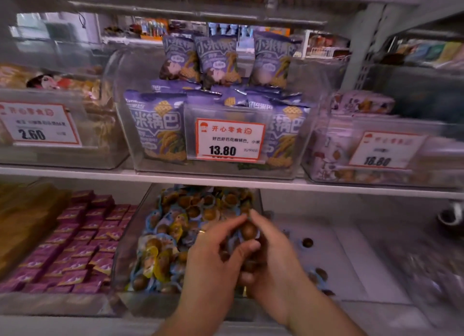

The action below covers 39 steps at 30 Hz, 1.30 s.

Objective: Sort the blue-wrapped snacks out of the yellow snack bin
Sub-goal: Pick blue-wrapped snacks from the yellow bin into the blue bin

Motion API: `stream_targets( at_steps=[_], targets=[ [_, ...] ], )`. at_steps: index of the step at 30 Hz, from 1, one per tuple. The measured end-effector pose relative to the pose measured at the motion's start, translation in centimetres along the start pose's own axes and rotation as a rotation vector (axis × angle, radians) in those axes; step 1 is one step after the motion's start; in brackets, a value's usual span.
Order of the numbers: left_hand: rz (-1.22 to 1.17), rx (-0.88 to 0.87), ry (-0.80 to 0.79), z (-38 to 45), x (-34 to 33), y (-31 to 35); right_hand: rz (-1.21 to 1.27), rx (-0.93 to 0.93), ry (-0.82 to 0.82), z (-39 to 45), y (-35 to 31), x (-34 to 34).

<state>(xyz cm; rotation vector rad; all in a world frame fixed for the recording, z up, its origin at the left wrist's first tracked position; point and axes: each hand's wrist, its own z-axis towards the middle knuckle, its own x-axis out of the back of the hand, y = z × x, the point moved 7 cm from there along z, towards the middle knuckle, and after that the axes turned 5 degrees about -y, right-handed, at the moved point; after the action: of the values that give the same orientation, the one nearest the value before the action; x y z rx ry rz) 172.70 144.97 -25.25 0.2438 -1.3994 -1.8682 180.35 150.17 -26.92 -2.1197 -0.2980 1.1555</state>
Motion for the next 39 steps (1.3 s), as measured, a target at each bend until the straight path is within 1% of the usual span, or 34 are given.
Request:
stream_targets(
  at_steps=[1,3,4,6,8,9,10,12,14,15,16,18,20,21,23,25,27,29,31,32,36,39],
  targets=[
    [0.052,-0.02,-0.016,-0.1,-0.2,0.6,-0.039,0.03,0.01,-0.3,-0.3,0.3],
    [0.142,-0.063,-0.102,-0.1,-0.6,1.7,-0.091,0.135,0.045,-1.0,-1.5,1.4],
    [0.142,-0.089,-0.152,-0.2,-0.8,2.1,-0.114,0.202,0.053,-1.4,-2.3,2.1],
    [0.051,-0.15,-0.221,-0.4,-1.1,2.7,-0.163,0.315,0.063,-2.2,-4.0,3.7],
    [0.006,-0.2,-0.197,-0.4,-0.7,2.5,-0.206,0.374,0.138,-2.7,-5.8,6.2],
    [0.036,-0.202,-0.17,-0.2,-0.3,1.9,-0.259,0.4,0.205,-2.8,-6.8,7.9],
    [0.108,-0.19,-0.147,0.2,0.2,1.1,-0.374,0.42,0.291,-2.8,-7.8,9.6],
    [0.319,-0.161,-0.143,1.0,0.9,-0.8,-0.696,0.399,0.452,-2.6,-9.4,12.8],
    [0.53,-0.158,-0.201,1.7,1.3,-2.5,-0.912,0.332,0.503,-1.6,-10.0,14.9],
    [0.612,-0.154,-0.259,1.8,1.2,-3.2,-0.979,0.324,0.518,-1.1,-10.3,15.5],
    [0.672,-0.147,-0.328,1.8,1.1,-3.7,-1.014,0.357,0.54,-0.7,-10.9,15.8],
    [0.745,-0.155,-0.442,1.6,0.8,-4.5,-0.95,0.48,0.573,-0.5,-12.2,15.5],
    [0.764,-0.161,-0.481,1.8,0.9,-5.1,-0.86,0.585,0.559,-0.4,-12.7,14.3],
    [0.743,-0.17,-0.481,1.9,1.1,-5.3,-0.853,0.631,0.541,-0.4,-12.7,13.4],
    [0.678,-0.196,-0.472,2.1,1.7,-5.1,-0.915,0.712,0.494,-0.2,-12.1,11.0],
    [0.616,-0.207,-0.46,2.1,2.2,-4.9,-1.048,0.773,0.424,-0.2,-11.0,8.1],
    [0.576,-0.194,-0.437,2.1,3.4,-5.0,-1.283,0.843,0.331,-0.3,-9.5,4.3],
    [0.585,-0.184,-0.416,2.2,4.2,-5.2,-1.514,0.882,0.204,-0.3,-7.9,1.3],
    [0.627,-0.139,-0.382,2.4,5.3,-5.9,-1.753,0.854,0.098,0.5,-6.3,-0.8],
    [0.643,-0.113,-0.36,2.3,5.9,-6.2,-1.872,0.809,0.081,1.3,-5.5,-1.3],
    [0.683,-0.099,-0.256,1.9,7.3,-6.5,-2.24,0.533,0.142,4.5,-3.4,-1.0],
    [0.697,-0.115,-0.183,2.6,6.9,-5.9,-2.364,0.379,0.171,6.6,-3.7,-0.3]
  ],
)
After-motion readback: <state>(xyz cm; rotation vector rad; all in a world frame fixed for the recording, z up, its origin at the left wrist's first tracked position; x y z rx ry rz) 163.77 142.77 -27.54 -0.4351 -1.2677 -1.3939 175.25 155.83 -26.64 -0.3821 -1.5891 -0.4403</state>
